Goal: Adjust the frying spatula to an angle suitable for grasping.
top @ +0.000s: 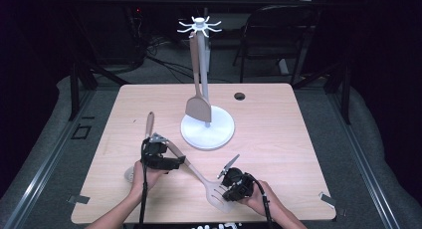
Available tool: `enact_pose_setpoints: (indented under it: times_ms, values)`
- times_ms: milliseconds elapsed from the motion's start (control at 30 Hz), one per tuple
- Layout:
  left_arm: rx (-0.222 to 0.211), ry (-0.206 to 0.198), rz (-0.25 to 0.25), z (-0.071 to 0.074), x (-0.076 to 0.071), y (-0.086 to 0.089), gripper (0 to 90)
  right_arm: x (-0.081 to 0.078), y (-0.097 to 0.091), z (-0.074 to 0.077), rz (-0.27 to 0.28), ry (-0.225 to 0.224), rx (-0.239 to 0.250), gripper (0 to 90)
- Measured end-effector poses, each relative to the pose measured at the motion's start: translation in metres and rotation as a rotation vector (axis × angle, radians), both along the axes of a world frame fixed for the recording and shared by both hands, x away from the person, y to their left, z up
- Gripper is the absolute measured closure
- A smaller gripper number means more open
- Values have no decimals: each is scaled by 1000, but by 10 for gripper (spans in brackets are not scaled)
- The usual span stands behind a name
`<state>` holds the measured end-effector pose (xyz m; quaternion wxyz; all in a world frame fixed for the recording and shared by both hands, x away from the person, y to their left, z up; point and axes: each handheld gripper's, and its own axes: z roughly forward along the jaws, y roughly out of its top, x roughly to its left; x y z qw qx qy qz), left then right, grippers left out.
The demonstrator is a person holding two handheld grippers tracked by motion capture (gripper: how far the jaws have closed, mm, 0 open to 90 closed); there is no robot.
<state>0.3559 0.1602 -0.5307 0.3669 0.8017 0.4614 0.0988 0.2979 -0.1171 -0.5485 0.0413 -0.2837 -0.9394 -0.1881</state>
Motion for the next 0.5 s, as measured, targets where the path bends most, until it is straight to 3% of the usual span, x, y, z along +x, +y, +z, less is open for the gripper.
enact_pose_setpoints:
  times_ms: [233, 500]
  values:
    - [4, 4, 49, -2, -3, 1, 155, -1, 1, 0, -6, -3, 1, 900]
    - [-9, 52, 74, -13, 0, -2, 158, 0, 1, 0, 1, -1, -1, 900]
